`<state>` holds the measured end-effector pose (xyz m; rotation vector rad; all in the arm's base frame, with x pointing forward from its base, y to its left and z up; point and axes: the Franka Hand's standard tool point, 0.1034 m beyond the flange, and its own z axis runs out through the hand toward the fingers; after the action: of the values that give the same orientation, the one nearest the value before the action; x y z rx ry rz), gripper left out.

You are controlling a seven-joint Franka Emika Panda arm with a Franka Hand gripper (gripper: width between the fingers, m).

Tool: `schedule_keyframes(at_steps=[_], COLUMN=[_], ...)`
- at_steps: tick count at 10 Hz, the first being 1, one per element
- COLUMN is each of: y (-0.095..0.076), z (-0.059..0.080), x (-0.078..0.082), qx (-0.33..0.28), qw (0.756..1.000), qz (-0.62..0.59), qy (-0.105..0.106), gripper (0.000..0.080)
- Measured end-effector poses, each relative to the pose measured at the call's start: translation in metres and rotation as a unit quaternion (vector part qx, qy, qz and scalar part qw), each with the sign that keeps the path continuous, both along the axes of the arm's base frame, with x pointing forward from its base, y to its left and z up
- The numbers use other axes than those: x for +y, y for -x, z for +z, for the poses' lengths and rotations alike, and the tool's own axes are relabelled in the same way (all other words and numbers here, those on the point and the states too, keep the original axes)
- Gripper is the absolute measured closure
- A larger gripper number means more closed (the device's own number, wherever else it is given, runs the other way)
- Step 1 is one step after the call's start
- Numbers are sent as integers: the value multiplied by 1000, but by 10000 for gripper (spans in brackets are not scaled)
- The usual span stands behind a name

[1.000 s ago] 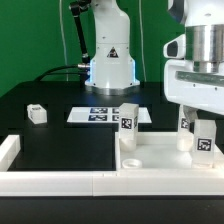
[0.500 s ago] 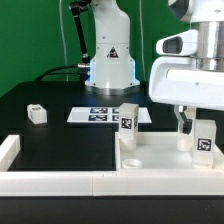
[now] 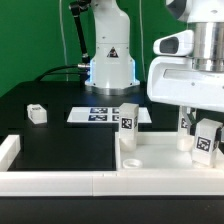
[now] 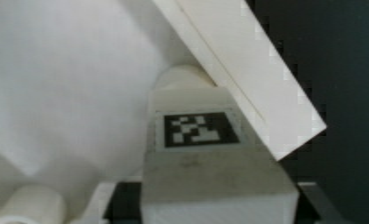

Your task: Assemble square table

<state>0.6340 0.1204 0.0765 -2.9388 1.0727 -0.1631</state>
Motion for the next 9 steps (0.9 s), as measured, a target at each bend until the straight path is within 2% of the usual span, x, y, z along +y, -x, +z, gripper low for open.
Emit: schedule_keyframes(at_steps=[2,3,5,7,8,9], y=[1,4,3,3,4,5], z=[-1,1,-1,-1,-2,-2], x=[-2,-2,-3,1,2,2], qx=[1,23,33,38,35,34], qw=[997,987,948,883,850,843], qz=[-71,-158,-313,-462,-520,-532], qy=[-6,-12,-42,-70,-75,-74], gripper=[505,505,506,506,506,506])
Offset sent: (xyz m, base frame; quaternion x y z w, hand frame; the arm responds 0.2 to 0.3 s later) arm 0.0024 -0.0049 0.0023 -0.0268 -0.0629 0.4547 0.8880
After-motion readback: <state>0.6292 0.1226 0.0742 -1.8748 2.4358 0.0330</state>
